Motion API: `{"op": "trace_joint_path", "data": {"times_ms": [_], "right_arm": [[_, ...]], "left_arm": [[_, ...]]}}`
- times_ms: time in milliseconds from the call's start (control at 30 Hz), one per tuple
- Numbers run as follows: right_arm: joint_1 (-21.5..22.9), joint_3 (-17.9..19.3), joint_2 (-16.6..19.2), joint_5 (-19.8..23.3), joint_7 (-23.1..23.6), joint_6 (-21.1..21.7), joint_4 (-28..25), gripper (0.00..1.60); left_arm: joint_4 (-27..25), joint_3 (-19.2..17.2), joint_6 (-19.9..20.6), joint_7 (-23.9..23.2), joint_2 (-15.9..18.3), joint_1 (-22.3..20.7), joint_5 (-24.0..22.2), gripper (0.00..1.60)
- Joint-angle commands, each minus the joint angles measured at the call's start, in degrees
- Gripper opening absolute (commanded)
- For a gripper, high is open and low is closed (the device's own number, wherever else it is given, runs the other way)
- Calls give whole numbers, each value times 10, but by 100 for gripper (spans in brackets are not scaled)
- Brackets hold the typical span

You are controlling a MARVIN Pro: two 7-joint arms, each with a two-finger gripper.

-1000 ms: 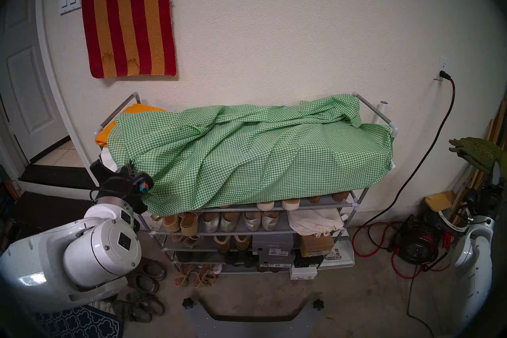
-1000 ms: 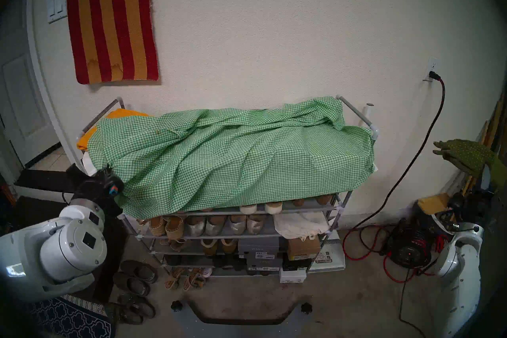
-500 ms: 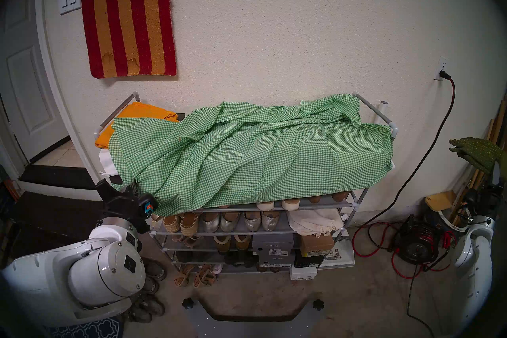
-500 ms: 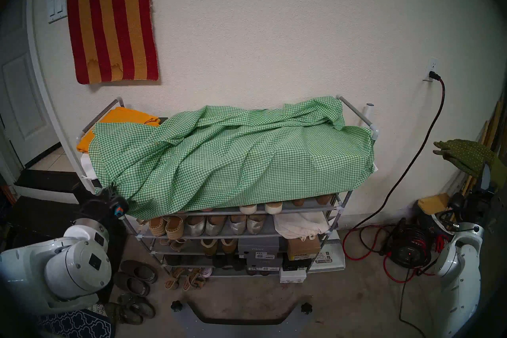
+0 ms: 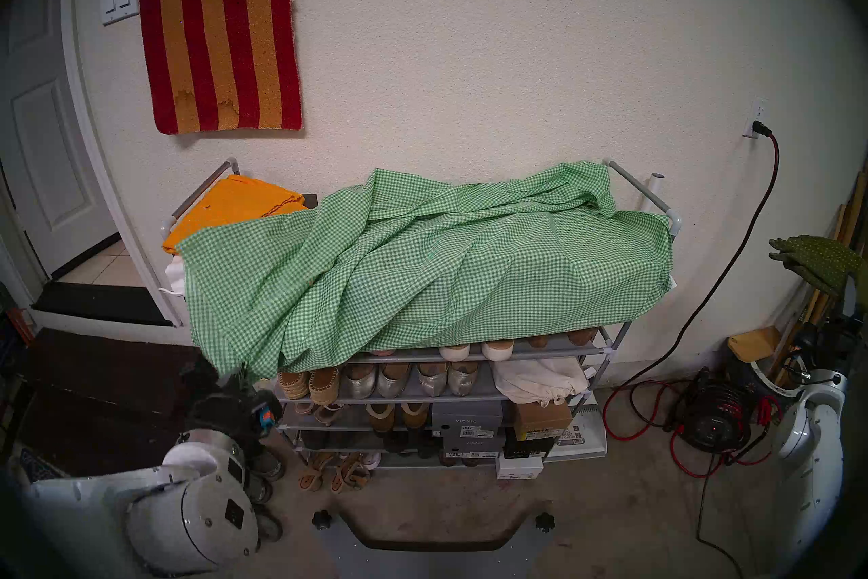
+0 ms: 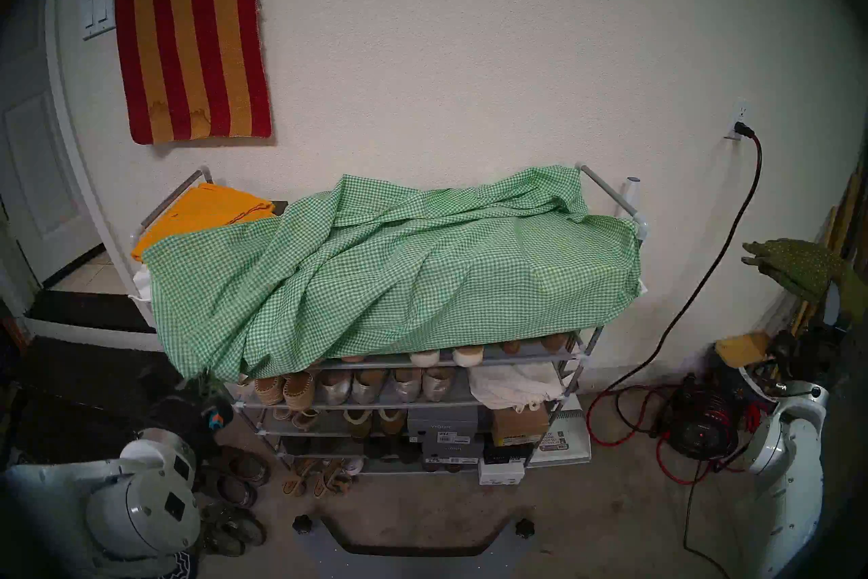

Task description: Lift the object off the cloth, cover the shoe rack with the cloth, put the object back

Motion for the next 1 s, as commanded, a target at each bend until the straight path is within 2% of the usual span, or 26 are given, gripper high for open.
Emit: {"op": "trace_joint_path", "data": {"times_ms": [0,67,200,367,600,733,767,800,833,900,967], "right_arm": [[-1,-2,0,-1,0,-1,0,0],[-1,-2,0,-1,0,-1,0,0],[-1,-2,0,-1,0,-1,0,0],[-1,-2,0,-1,0,-1,0,0],[-1,-2,1,-1,0,-1,0,0],[-1,-2,1,-2,0,-1,0,0],[-1,-2,1,-2,0,-1,0,0],[-1,-2,1,-2,0,-2,0,0],[-1,-2,1,-2,0,-2,0,0],[-1,-2,1,-2,0,-2,0,0],[-1,-2,1,-2,0,-2,0,0]], "left_arm": [[-1,48,0,35,13,65,22,0],[-1,64,0,39,18,87,33,0],[-1,96,0,48,28,98,50,0],[-1,120,0,60,44,137,78,0],[-1,159,0,56,83,171,102,0],[-1,151,0,58,102,195,93,0],[-1,137,0,61,101,204,80,0],[-1,125,0,72,115,219,66,150],[-1,128,0,51,118,205,62,160],[8,106,0,61,123,222,40,160],[47,103,0,44,108,206,28,160]]}}
